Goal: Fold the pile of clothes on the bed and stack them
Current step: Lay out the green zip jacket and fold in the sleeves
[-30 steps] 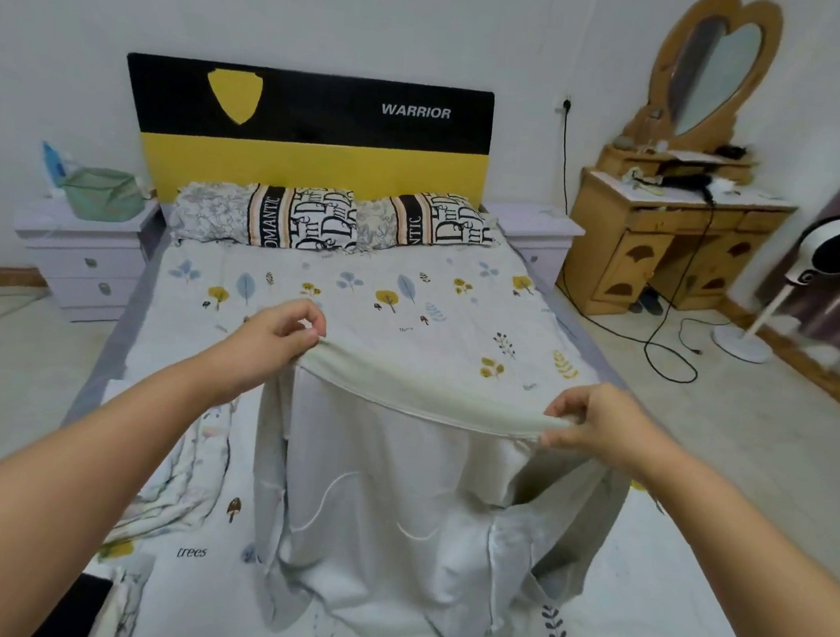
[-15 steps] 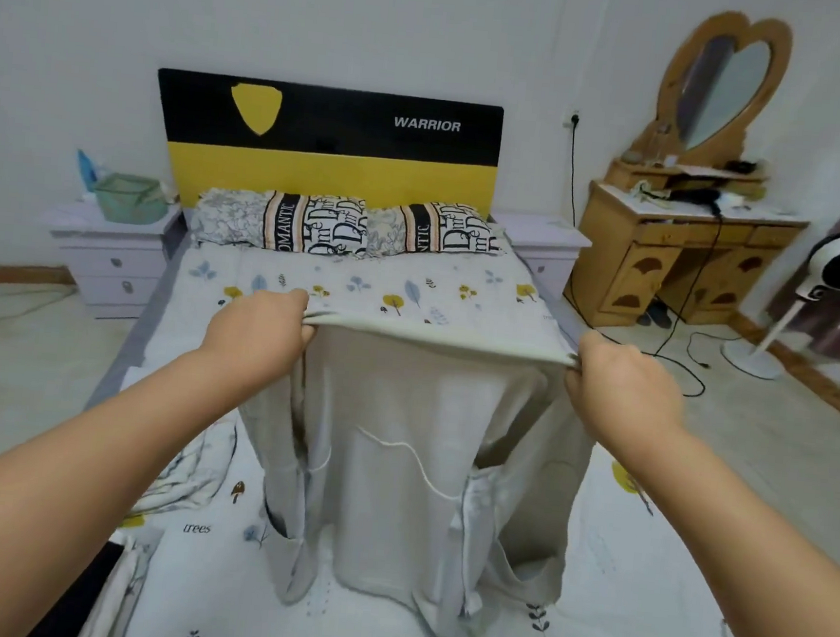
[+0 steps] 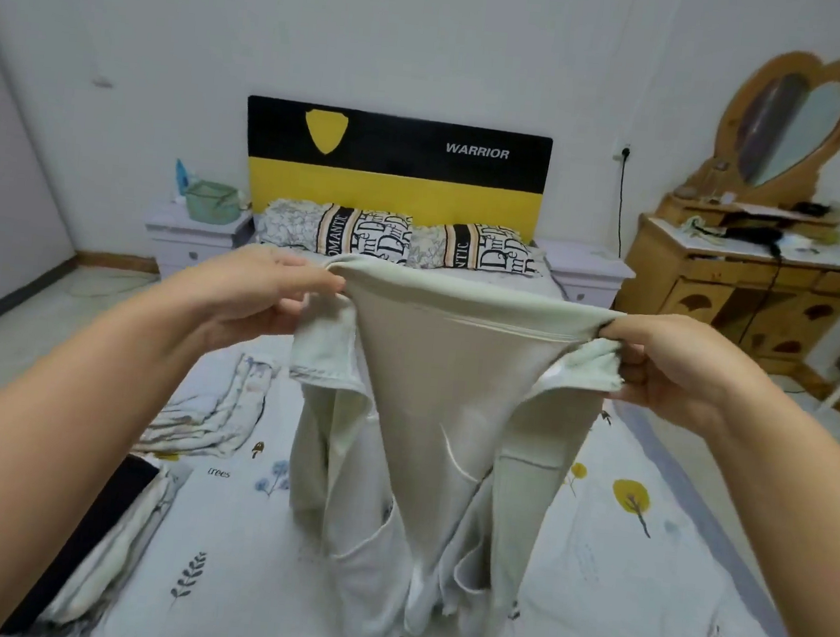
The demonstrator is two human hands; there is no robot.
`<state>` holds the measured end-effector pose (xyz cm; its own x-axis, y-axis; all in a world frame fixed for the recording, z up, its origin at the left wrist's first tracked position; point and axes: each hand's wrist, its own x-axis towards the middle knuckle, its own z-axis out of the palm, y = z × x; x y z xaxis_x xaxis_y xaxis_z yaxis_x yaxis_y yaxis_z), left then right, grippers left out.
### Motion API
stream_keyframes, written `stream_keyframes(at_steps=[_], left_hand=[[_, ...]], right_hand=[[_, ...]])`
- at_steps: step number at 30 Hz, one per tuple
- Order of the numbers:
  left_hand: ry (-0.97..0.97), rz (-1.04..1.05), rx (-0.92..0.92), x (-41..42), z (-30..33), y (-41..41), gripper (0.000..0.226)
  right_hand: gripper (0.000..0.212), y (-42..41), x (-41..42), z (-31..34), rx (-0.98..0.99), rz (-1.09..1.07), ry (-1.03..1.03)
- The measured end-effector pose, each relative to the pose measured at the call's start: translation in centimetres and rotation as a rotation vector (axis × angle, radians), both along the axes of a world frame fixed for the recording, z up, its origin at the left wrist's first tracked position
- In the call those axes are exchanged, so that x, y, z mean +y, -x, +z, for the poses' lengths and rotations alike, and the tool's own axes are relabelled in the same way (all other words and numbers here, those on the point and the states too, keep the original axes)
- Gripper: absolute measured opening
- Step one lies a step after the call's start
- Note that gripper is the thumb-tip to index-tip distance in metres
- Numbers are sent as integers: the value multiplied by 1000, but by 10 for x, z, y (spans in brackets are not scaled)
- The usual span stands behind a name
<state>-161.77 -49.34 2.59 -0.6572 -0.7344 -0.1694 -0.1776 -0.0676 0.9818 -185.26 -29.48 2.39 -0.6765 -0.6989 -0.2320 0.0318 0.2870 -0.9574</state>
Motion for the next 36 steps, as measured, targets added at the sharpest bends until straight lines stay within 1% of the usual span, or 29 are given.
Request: stream_keyframes(at_steps=[2,3,4,6,9,12,13,15,16,17,18,19,20,21,22,23,24,25,26,27,28,30,31,33,36], left_hand=[[-31,-39,38,16,5,-11,21],[-14,-50,33,24,6,-16,27],[28,-53,8,30,6,-20,27],[151,-18,-74,43,5,-27,20],[317,65,-166,61,6,-34,8],[472,105,-252,67,9,-37,15],[526,124,-271,68,10,-38,15],[584,155,-267,65,12,-39,10],[599,142,-264,63,13,-39,9],[596,94,-253,61,13,-39,9],[562,24,-218,58,13,-38,9],[508,-51,-168,54,11,-37,8],[459,-94,-125,49,8,-34,8],[433,-102,-110,41,3,-31,11],[424,-94,-119,30,-6,-26,14],[416,-83,-141,19,-16,-20,15],[404,-72,-172,6,-30,-14,15],[386,-63,-209,-7,-45,-8,15],[371,-60,-252,-21,-62,-2,14],[364,-60,-297,-35,-79,5,14],[368,-55,-342,-48,-96,12,16],[371,-33,-405,-72,-127,25,27],[366,-15,-427,-84,-143,31,33],[361,13,-458,-106,-171,45,37],[390,24,-511,-137,-208,69,22]], right_hand=[[13,1,17,9,-73,107,34],[16,-1,24,13,-94,177,40],[19,-3,31,16,-97,243,45],[22,-8,40,19,-45,322,28],[18,-16,45,19,169,341,-56],[4,-18,49,18,510,344,-92],[13,-18,50,18,602,350,-83],[55,-13,50,16,727,387,-77],[70,-9,48,12,717,408,-52],[74,-3,47,9,659,436,0],[71,2,44,5,587,472,58],[63,4,39,2,527,490,112],[50,7,32,-3,460,502,159],[31,12,25,-9,355,488,192],[17,18,16,-15,256,470,206],[15,19,7,-20,181,473,189],[37,24,-5,-31,151,490,144],[68,28,-17,-42,146,489,81],[85,33,-28,-55,136,474,33],[84,39,-41,-67,123,449,-9],[68,44,-55,-80,116,434,-46],[22,55,-80,-110,89,396,-105],[9,61,-92,-125,92,381,-136],[8,75,-114,-155,107,358,-169],[25,94,-147,-197,144,326,-208]])
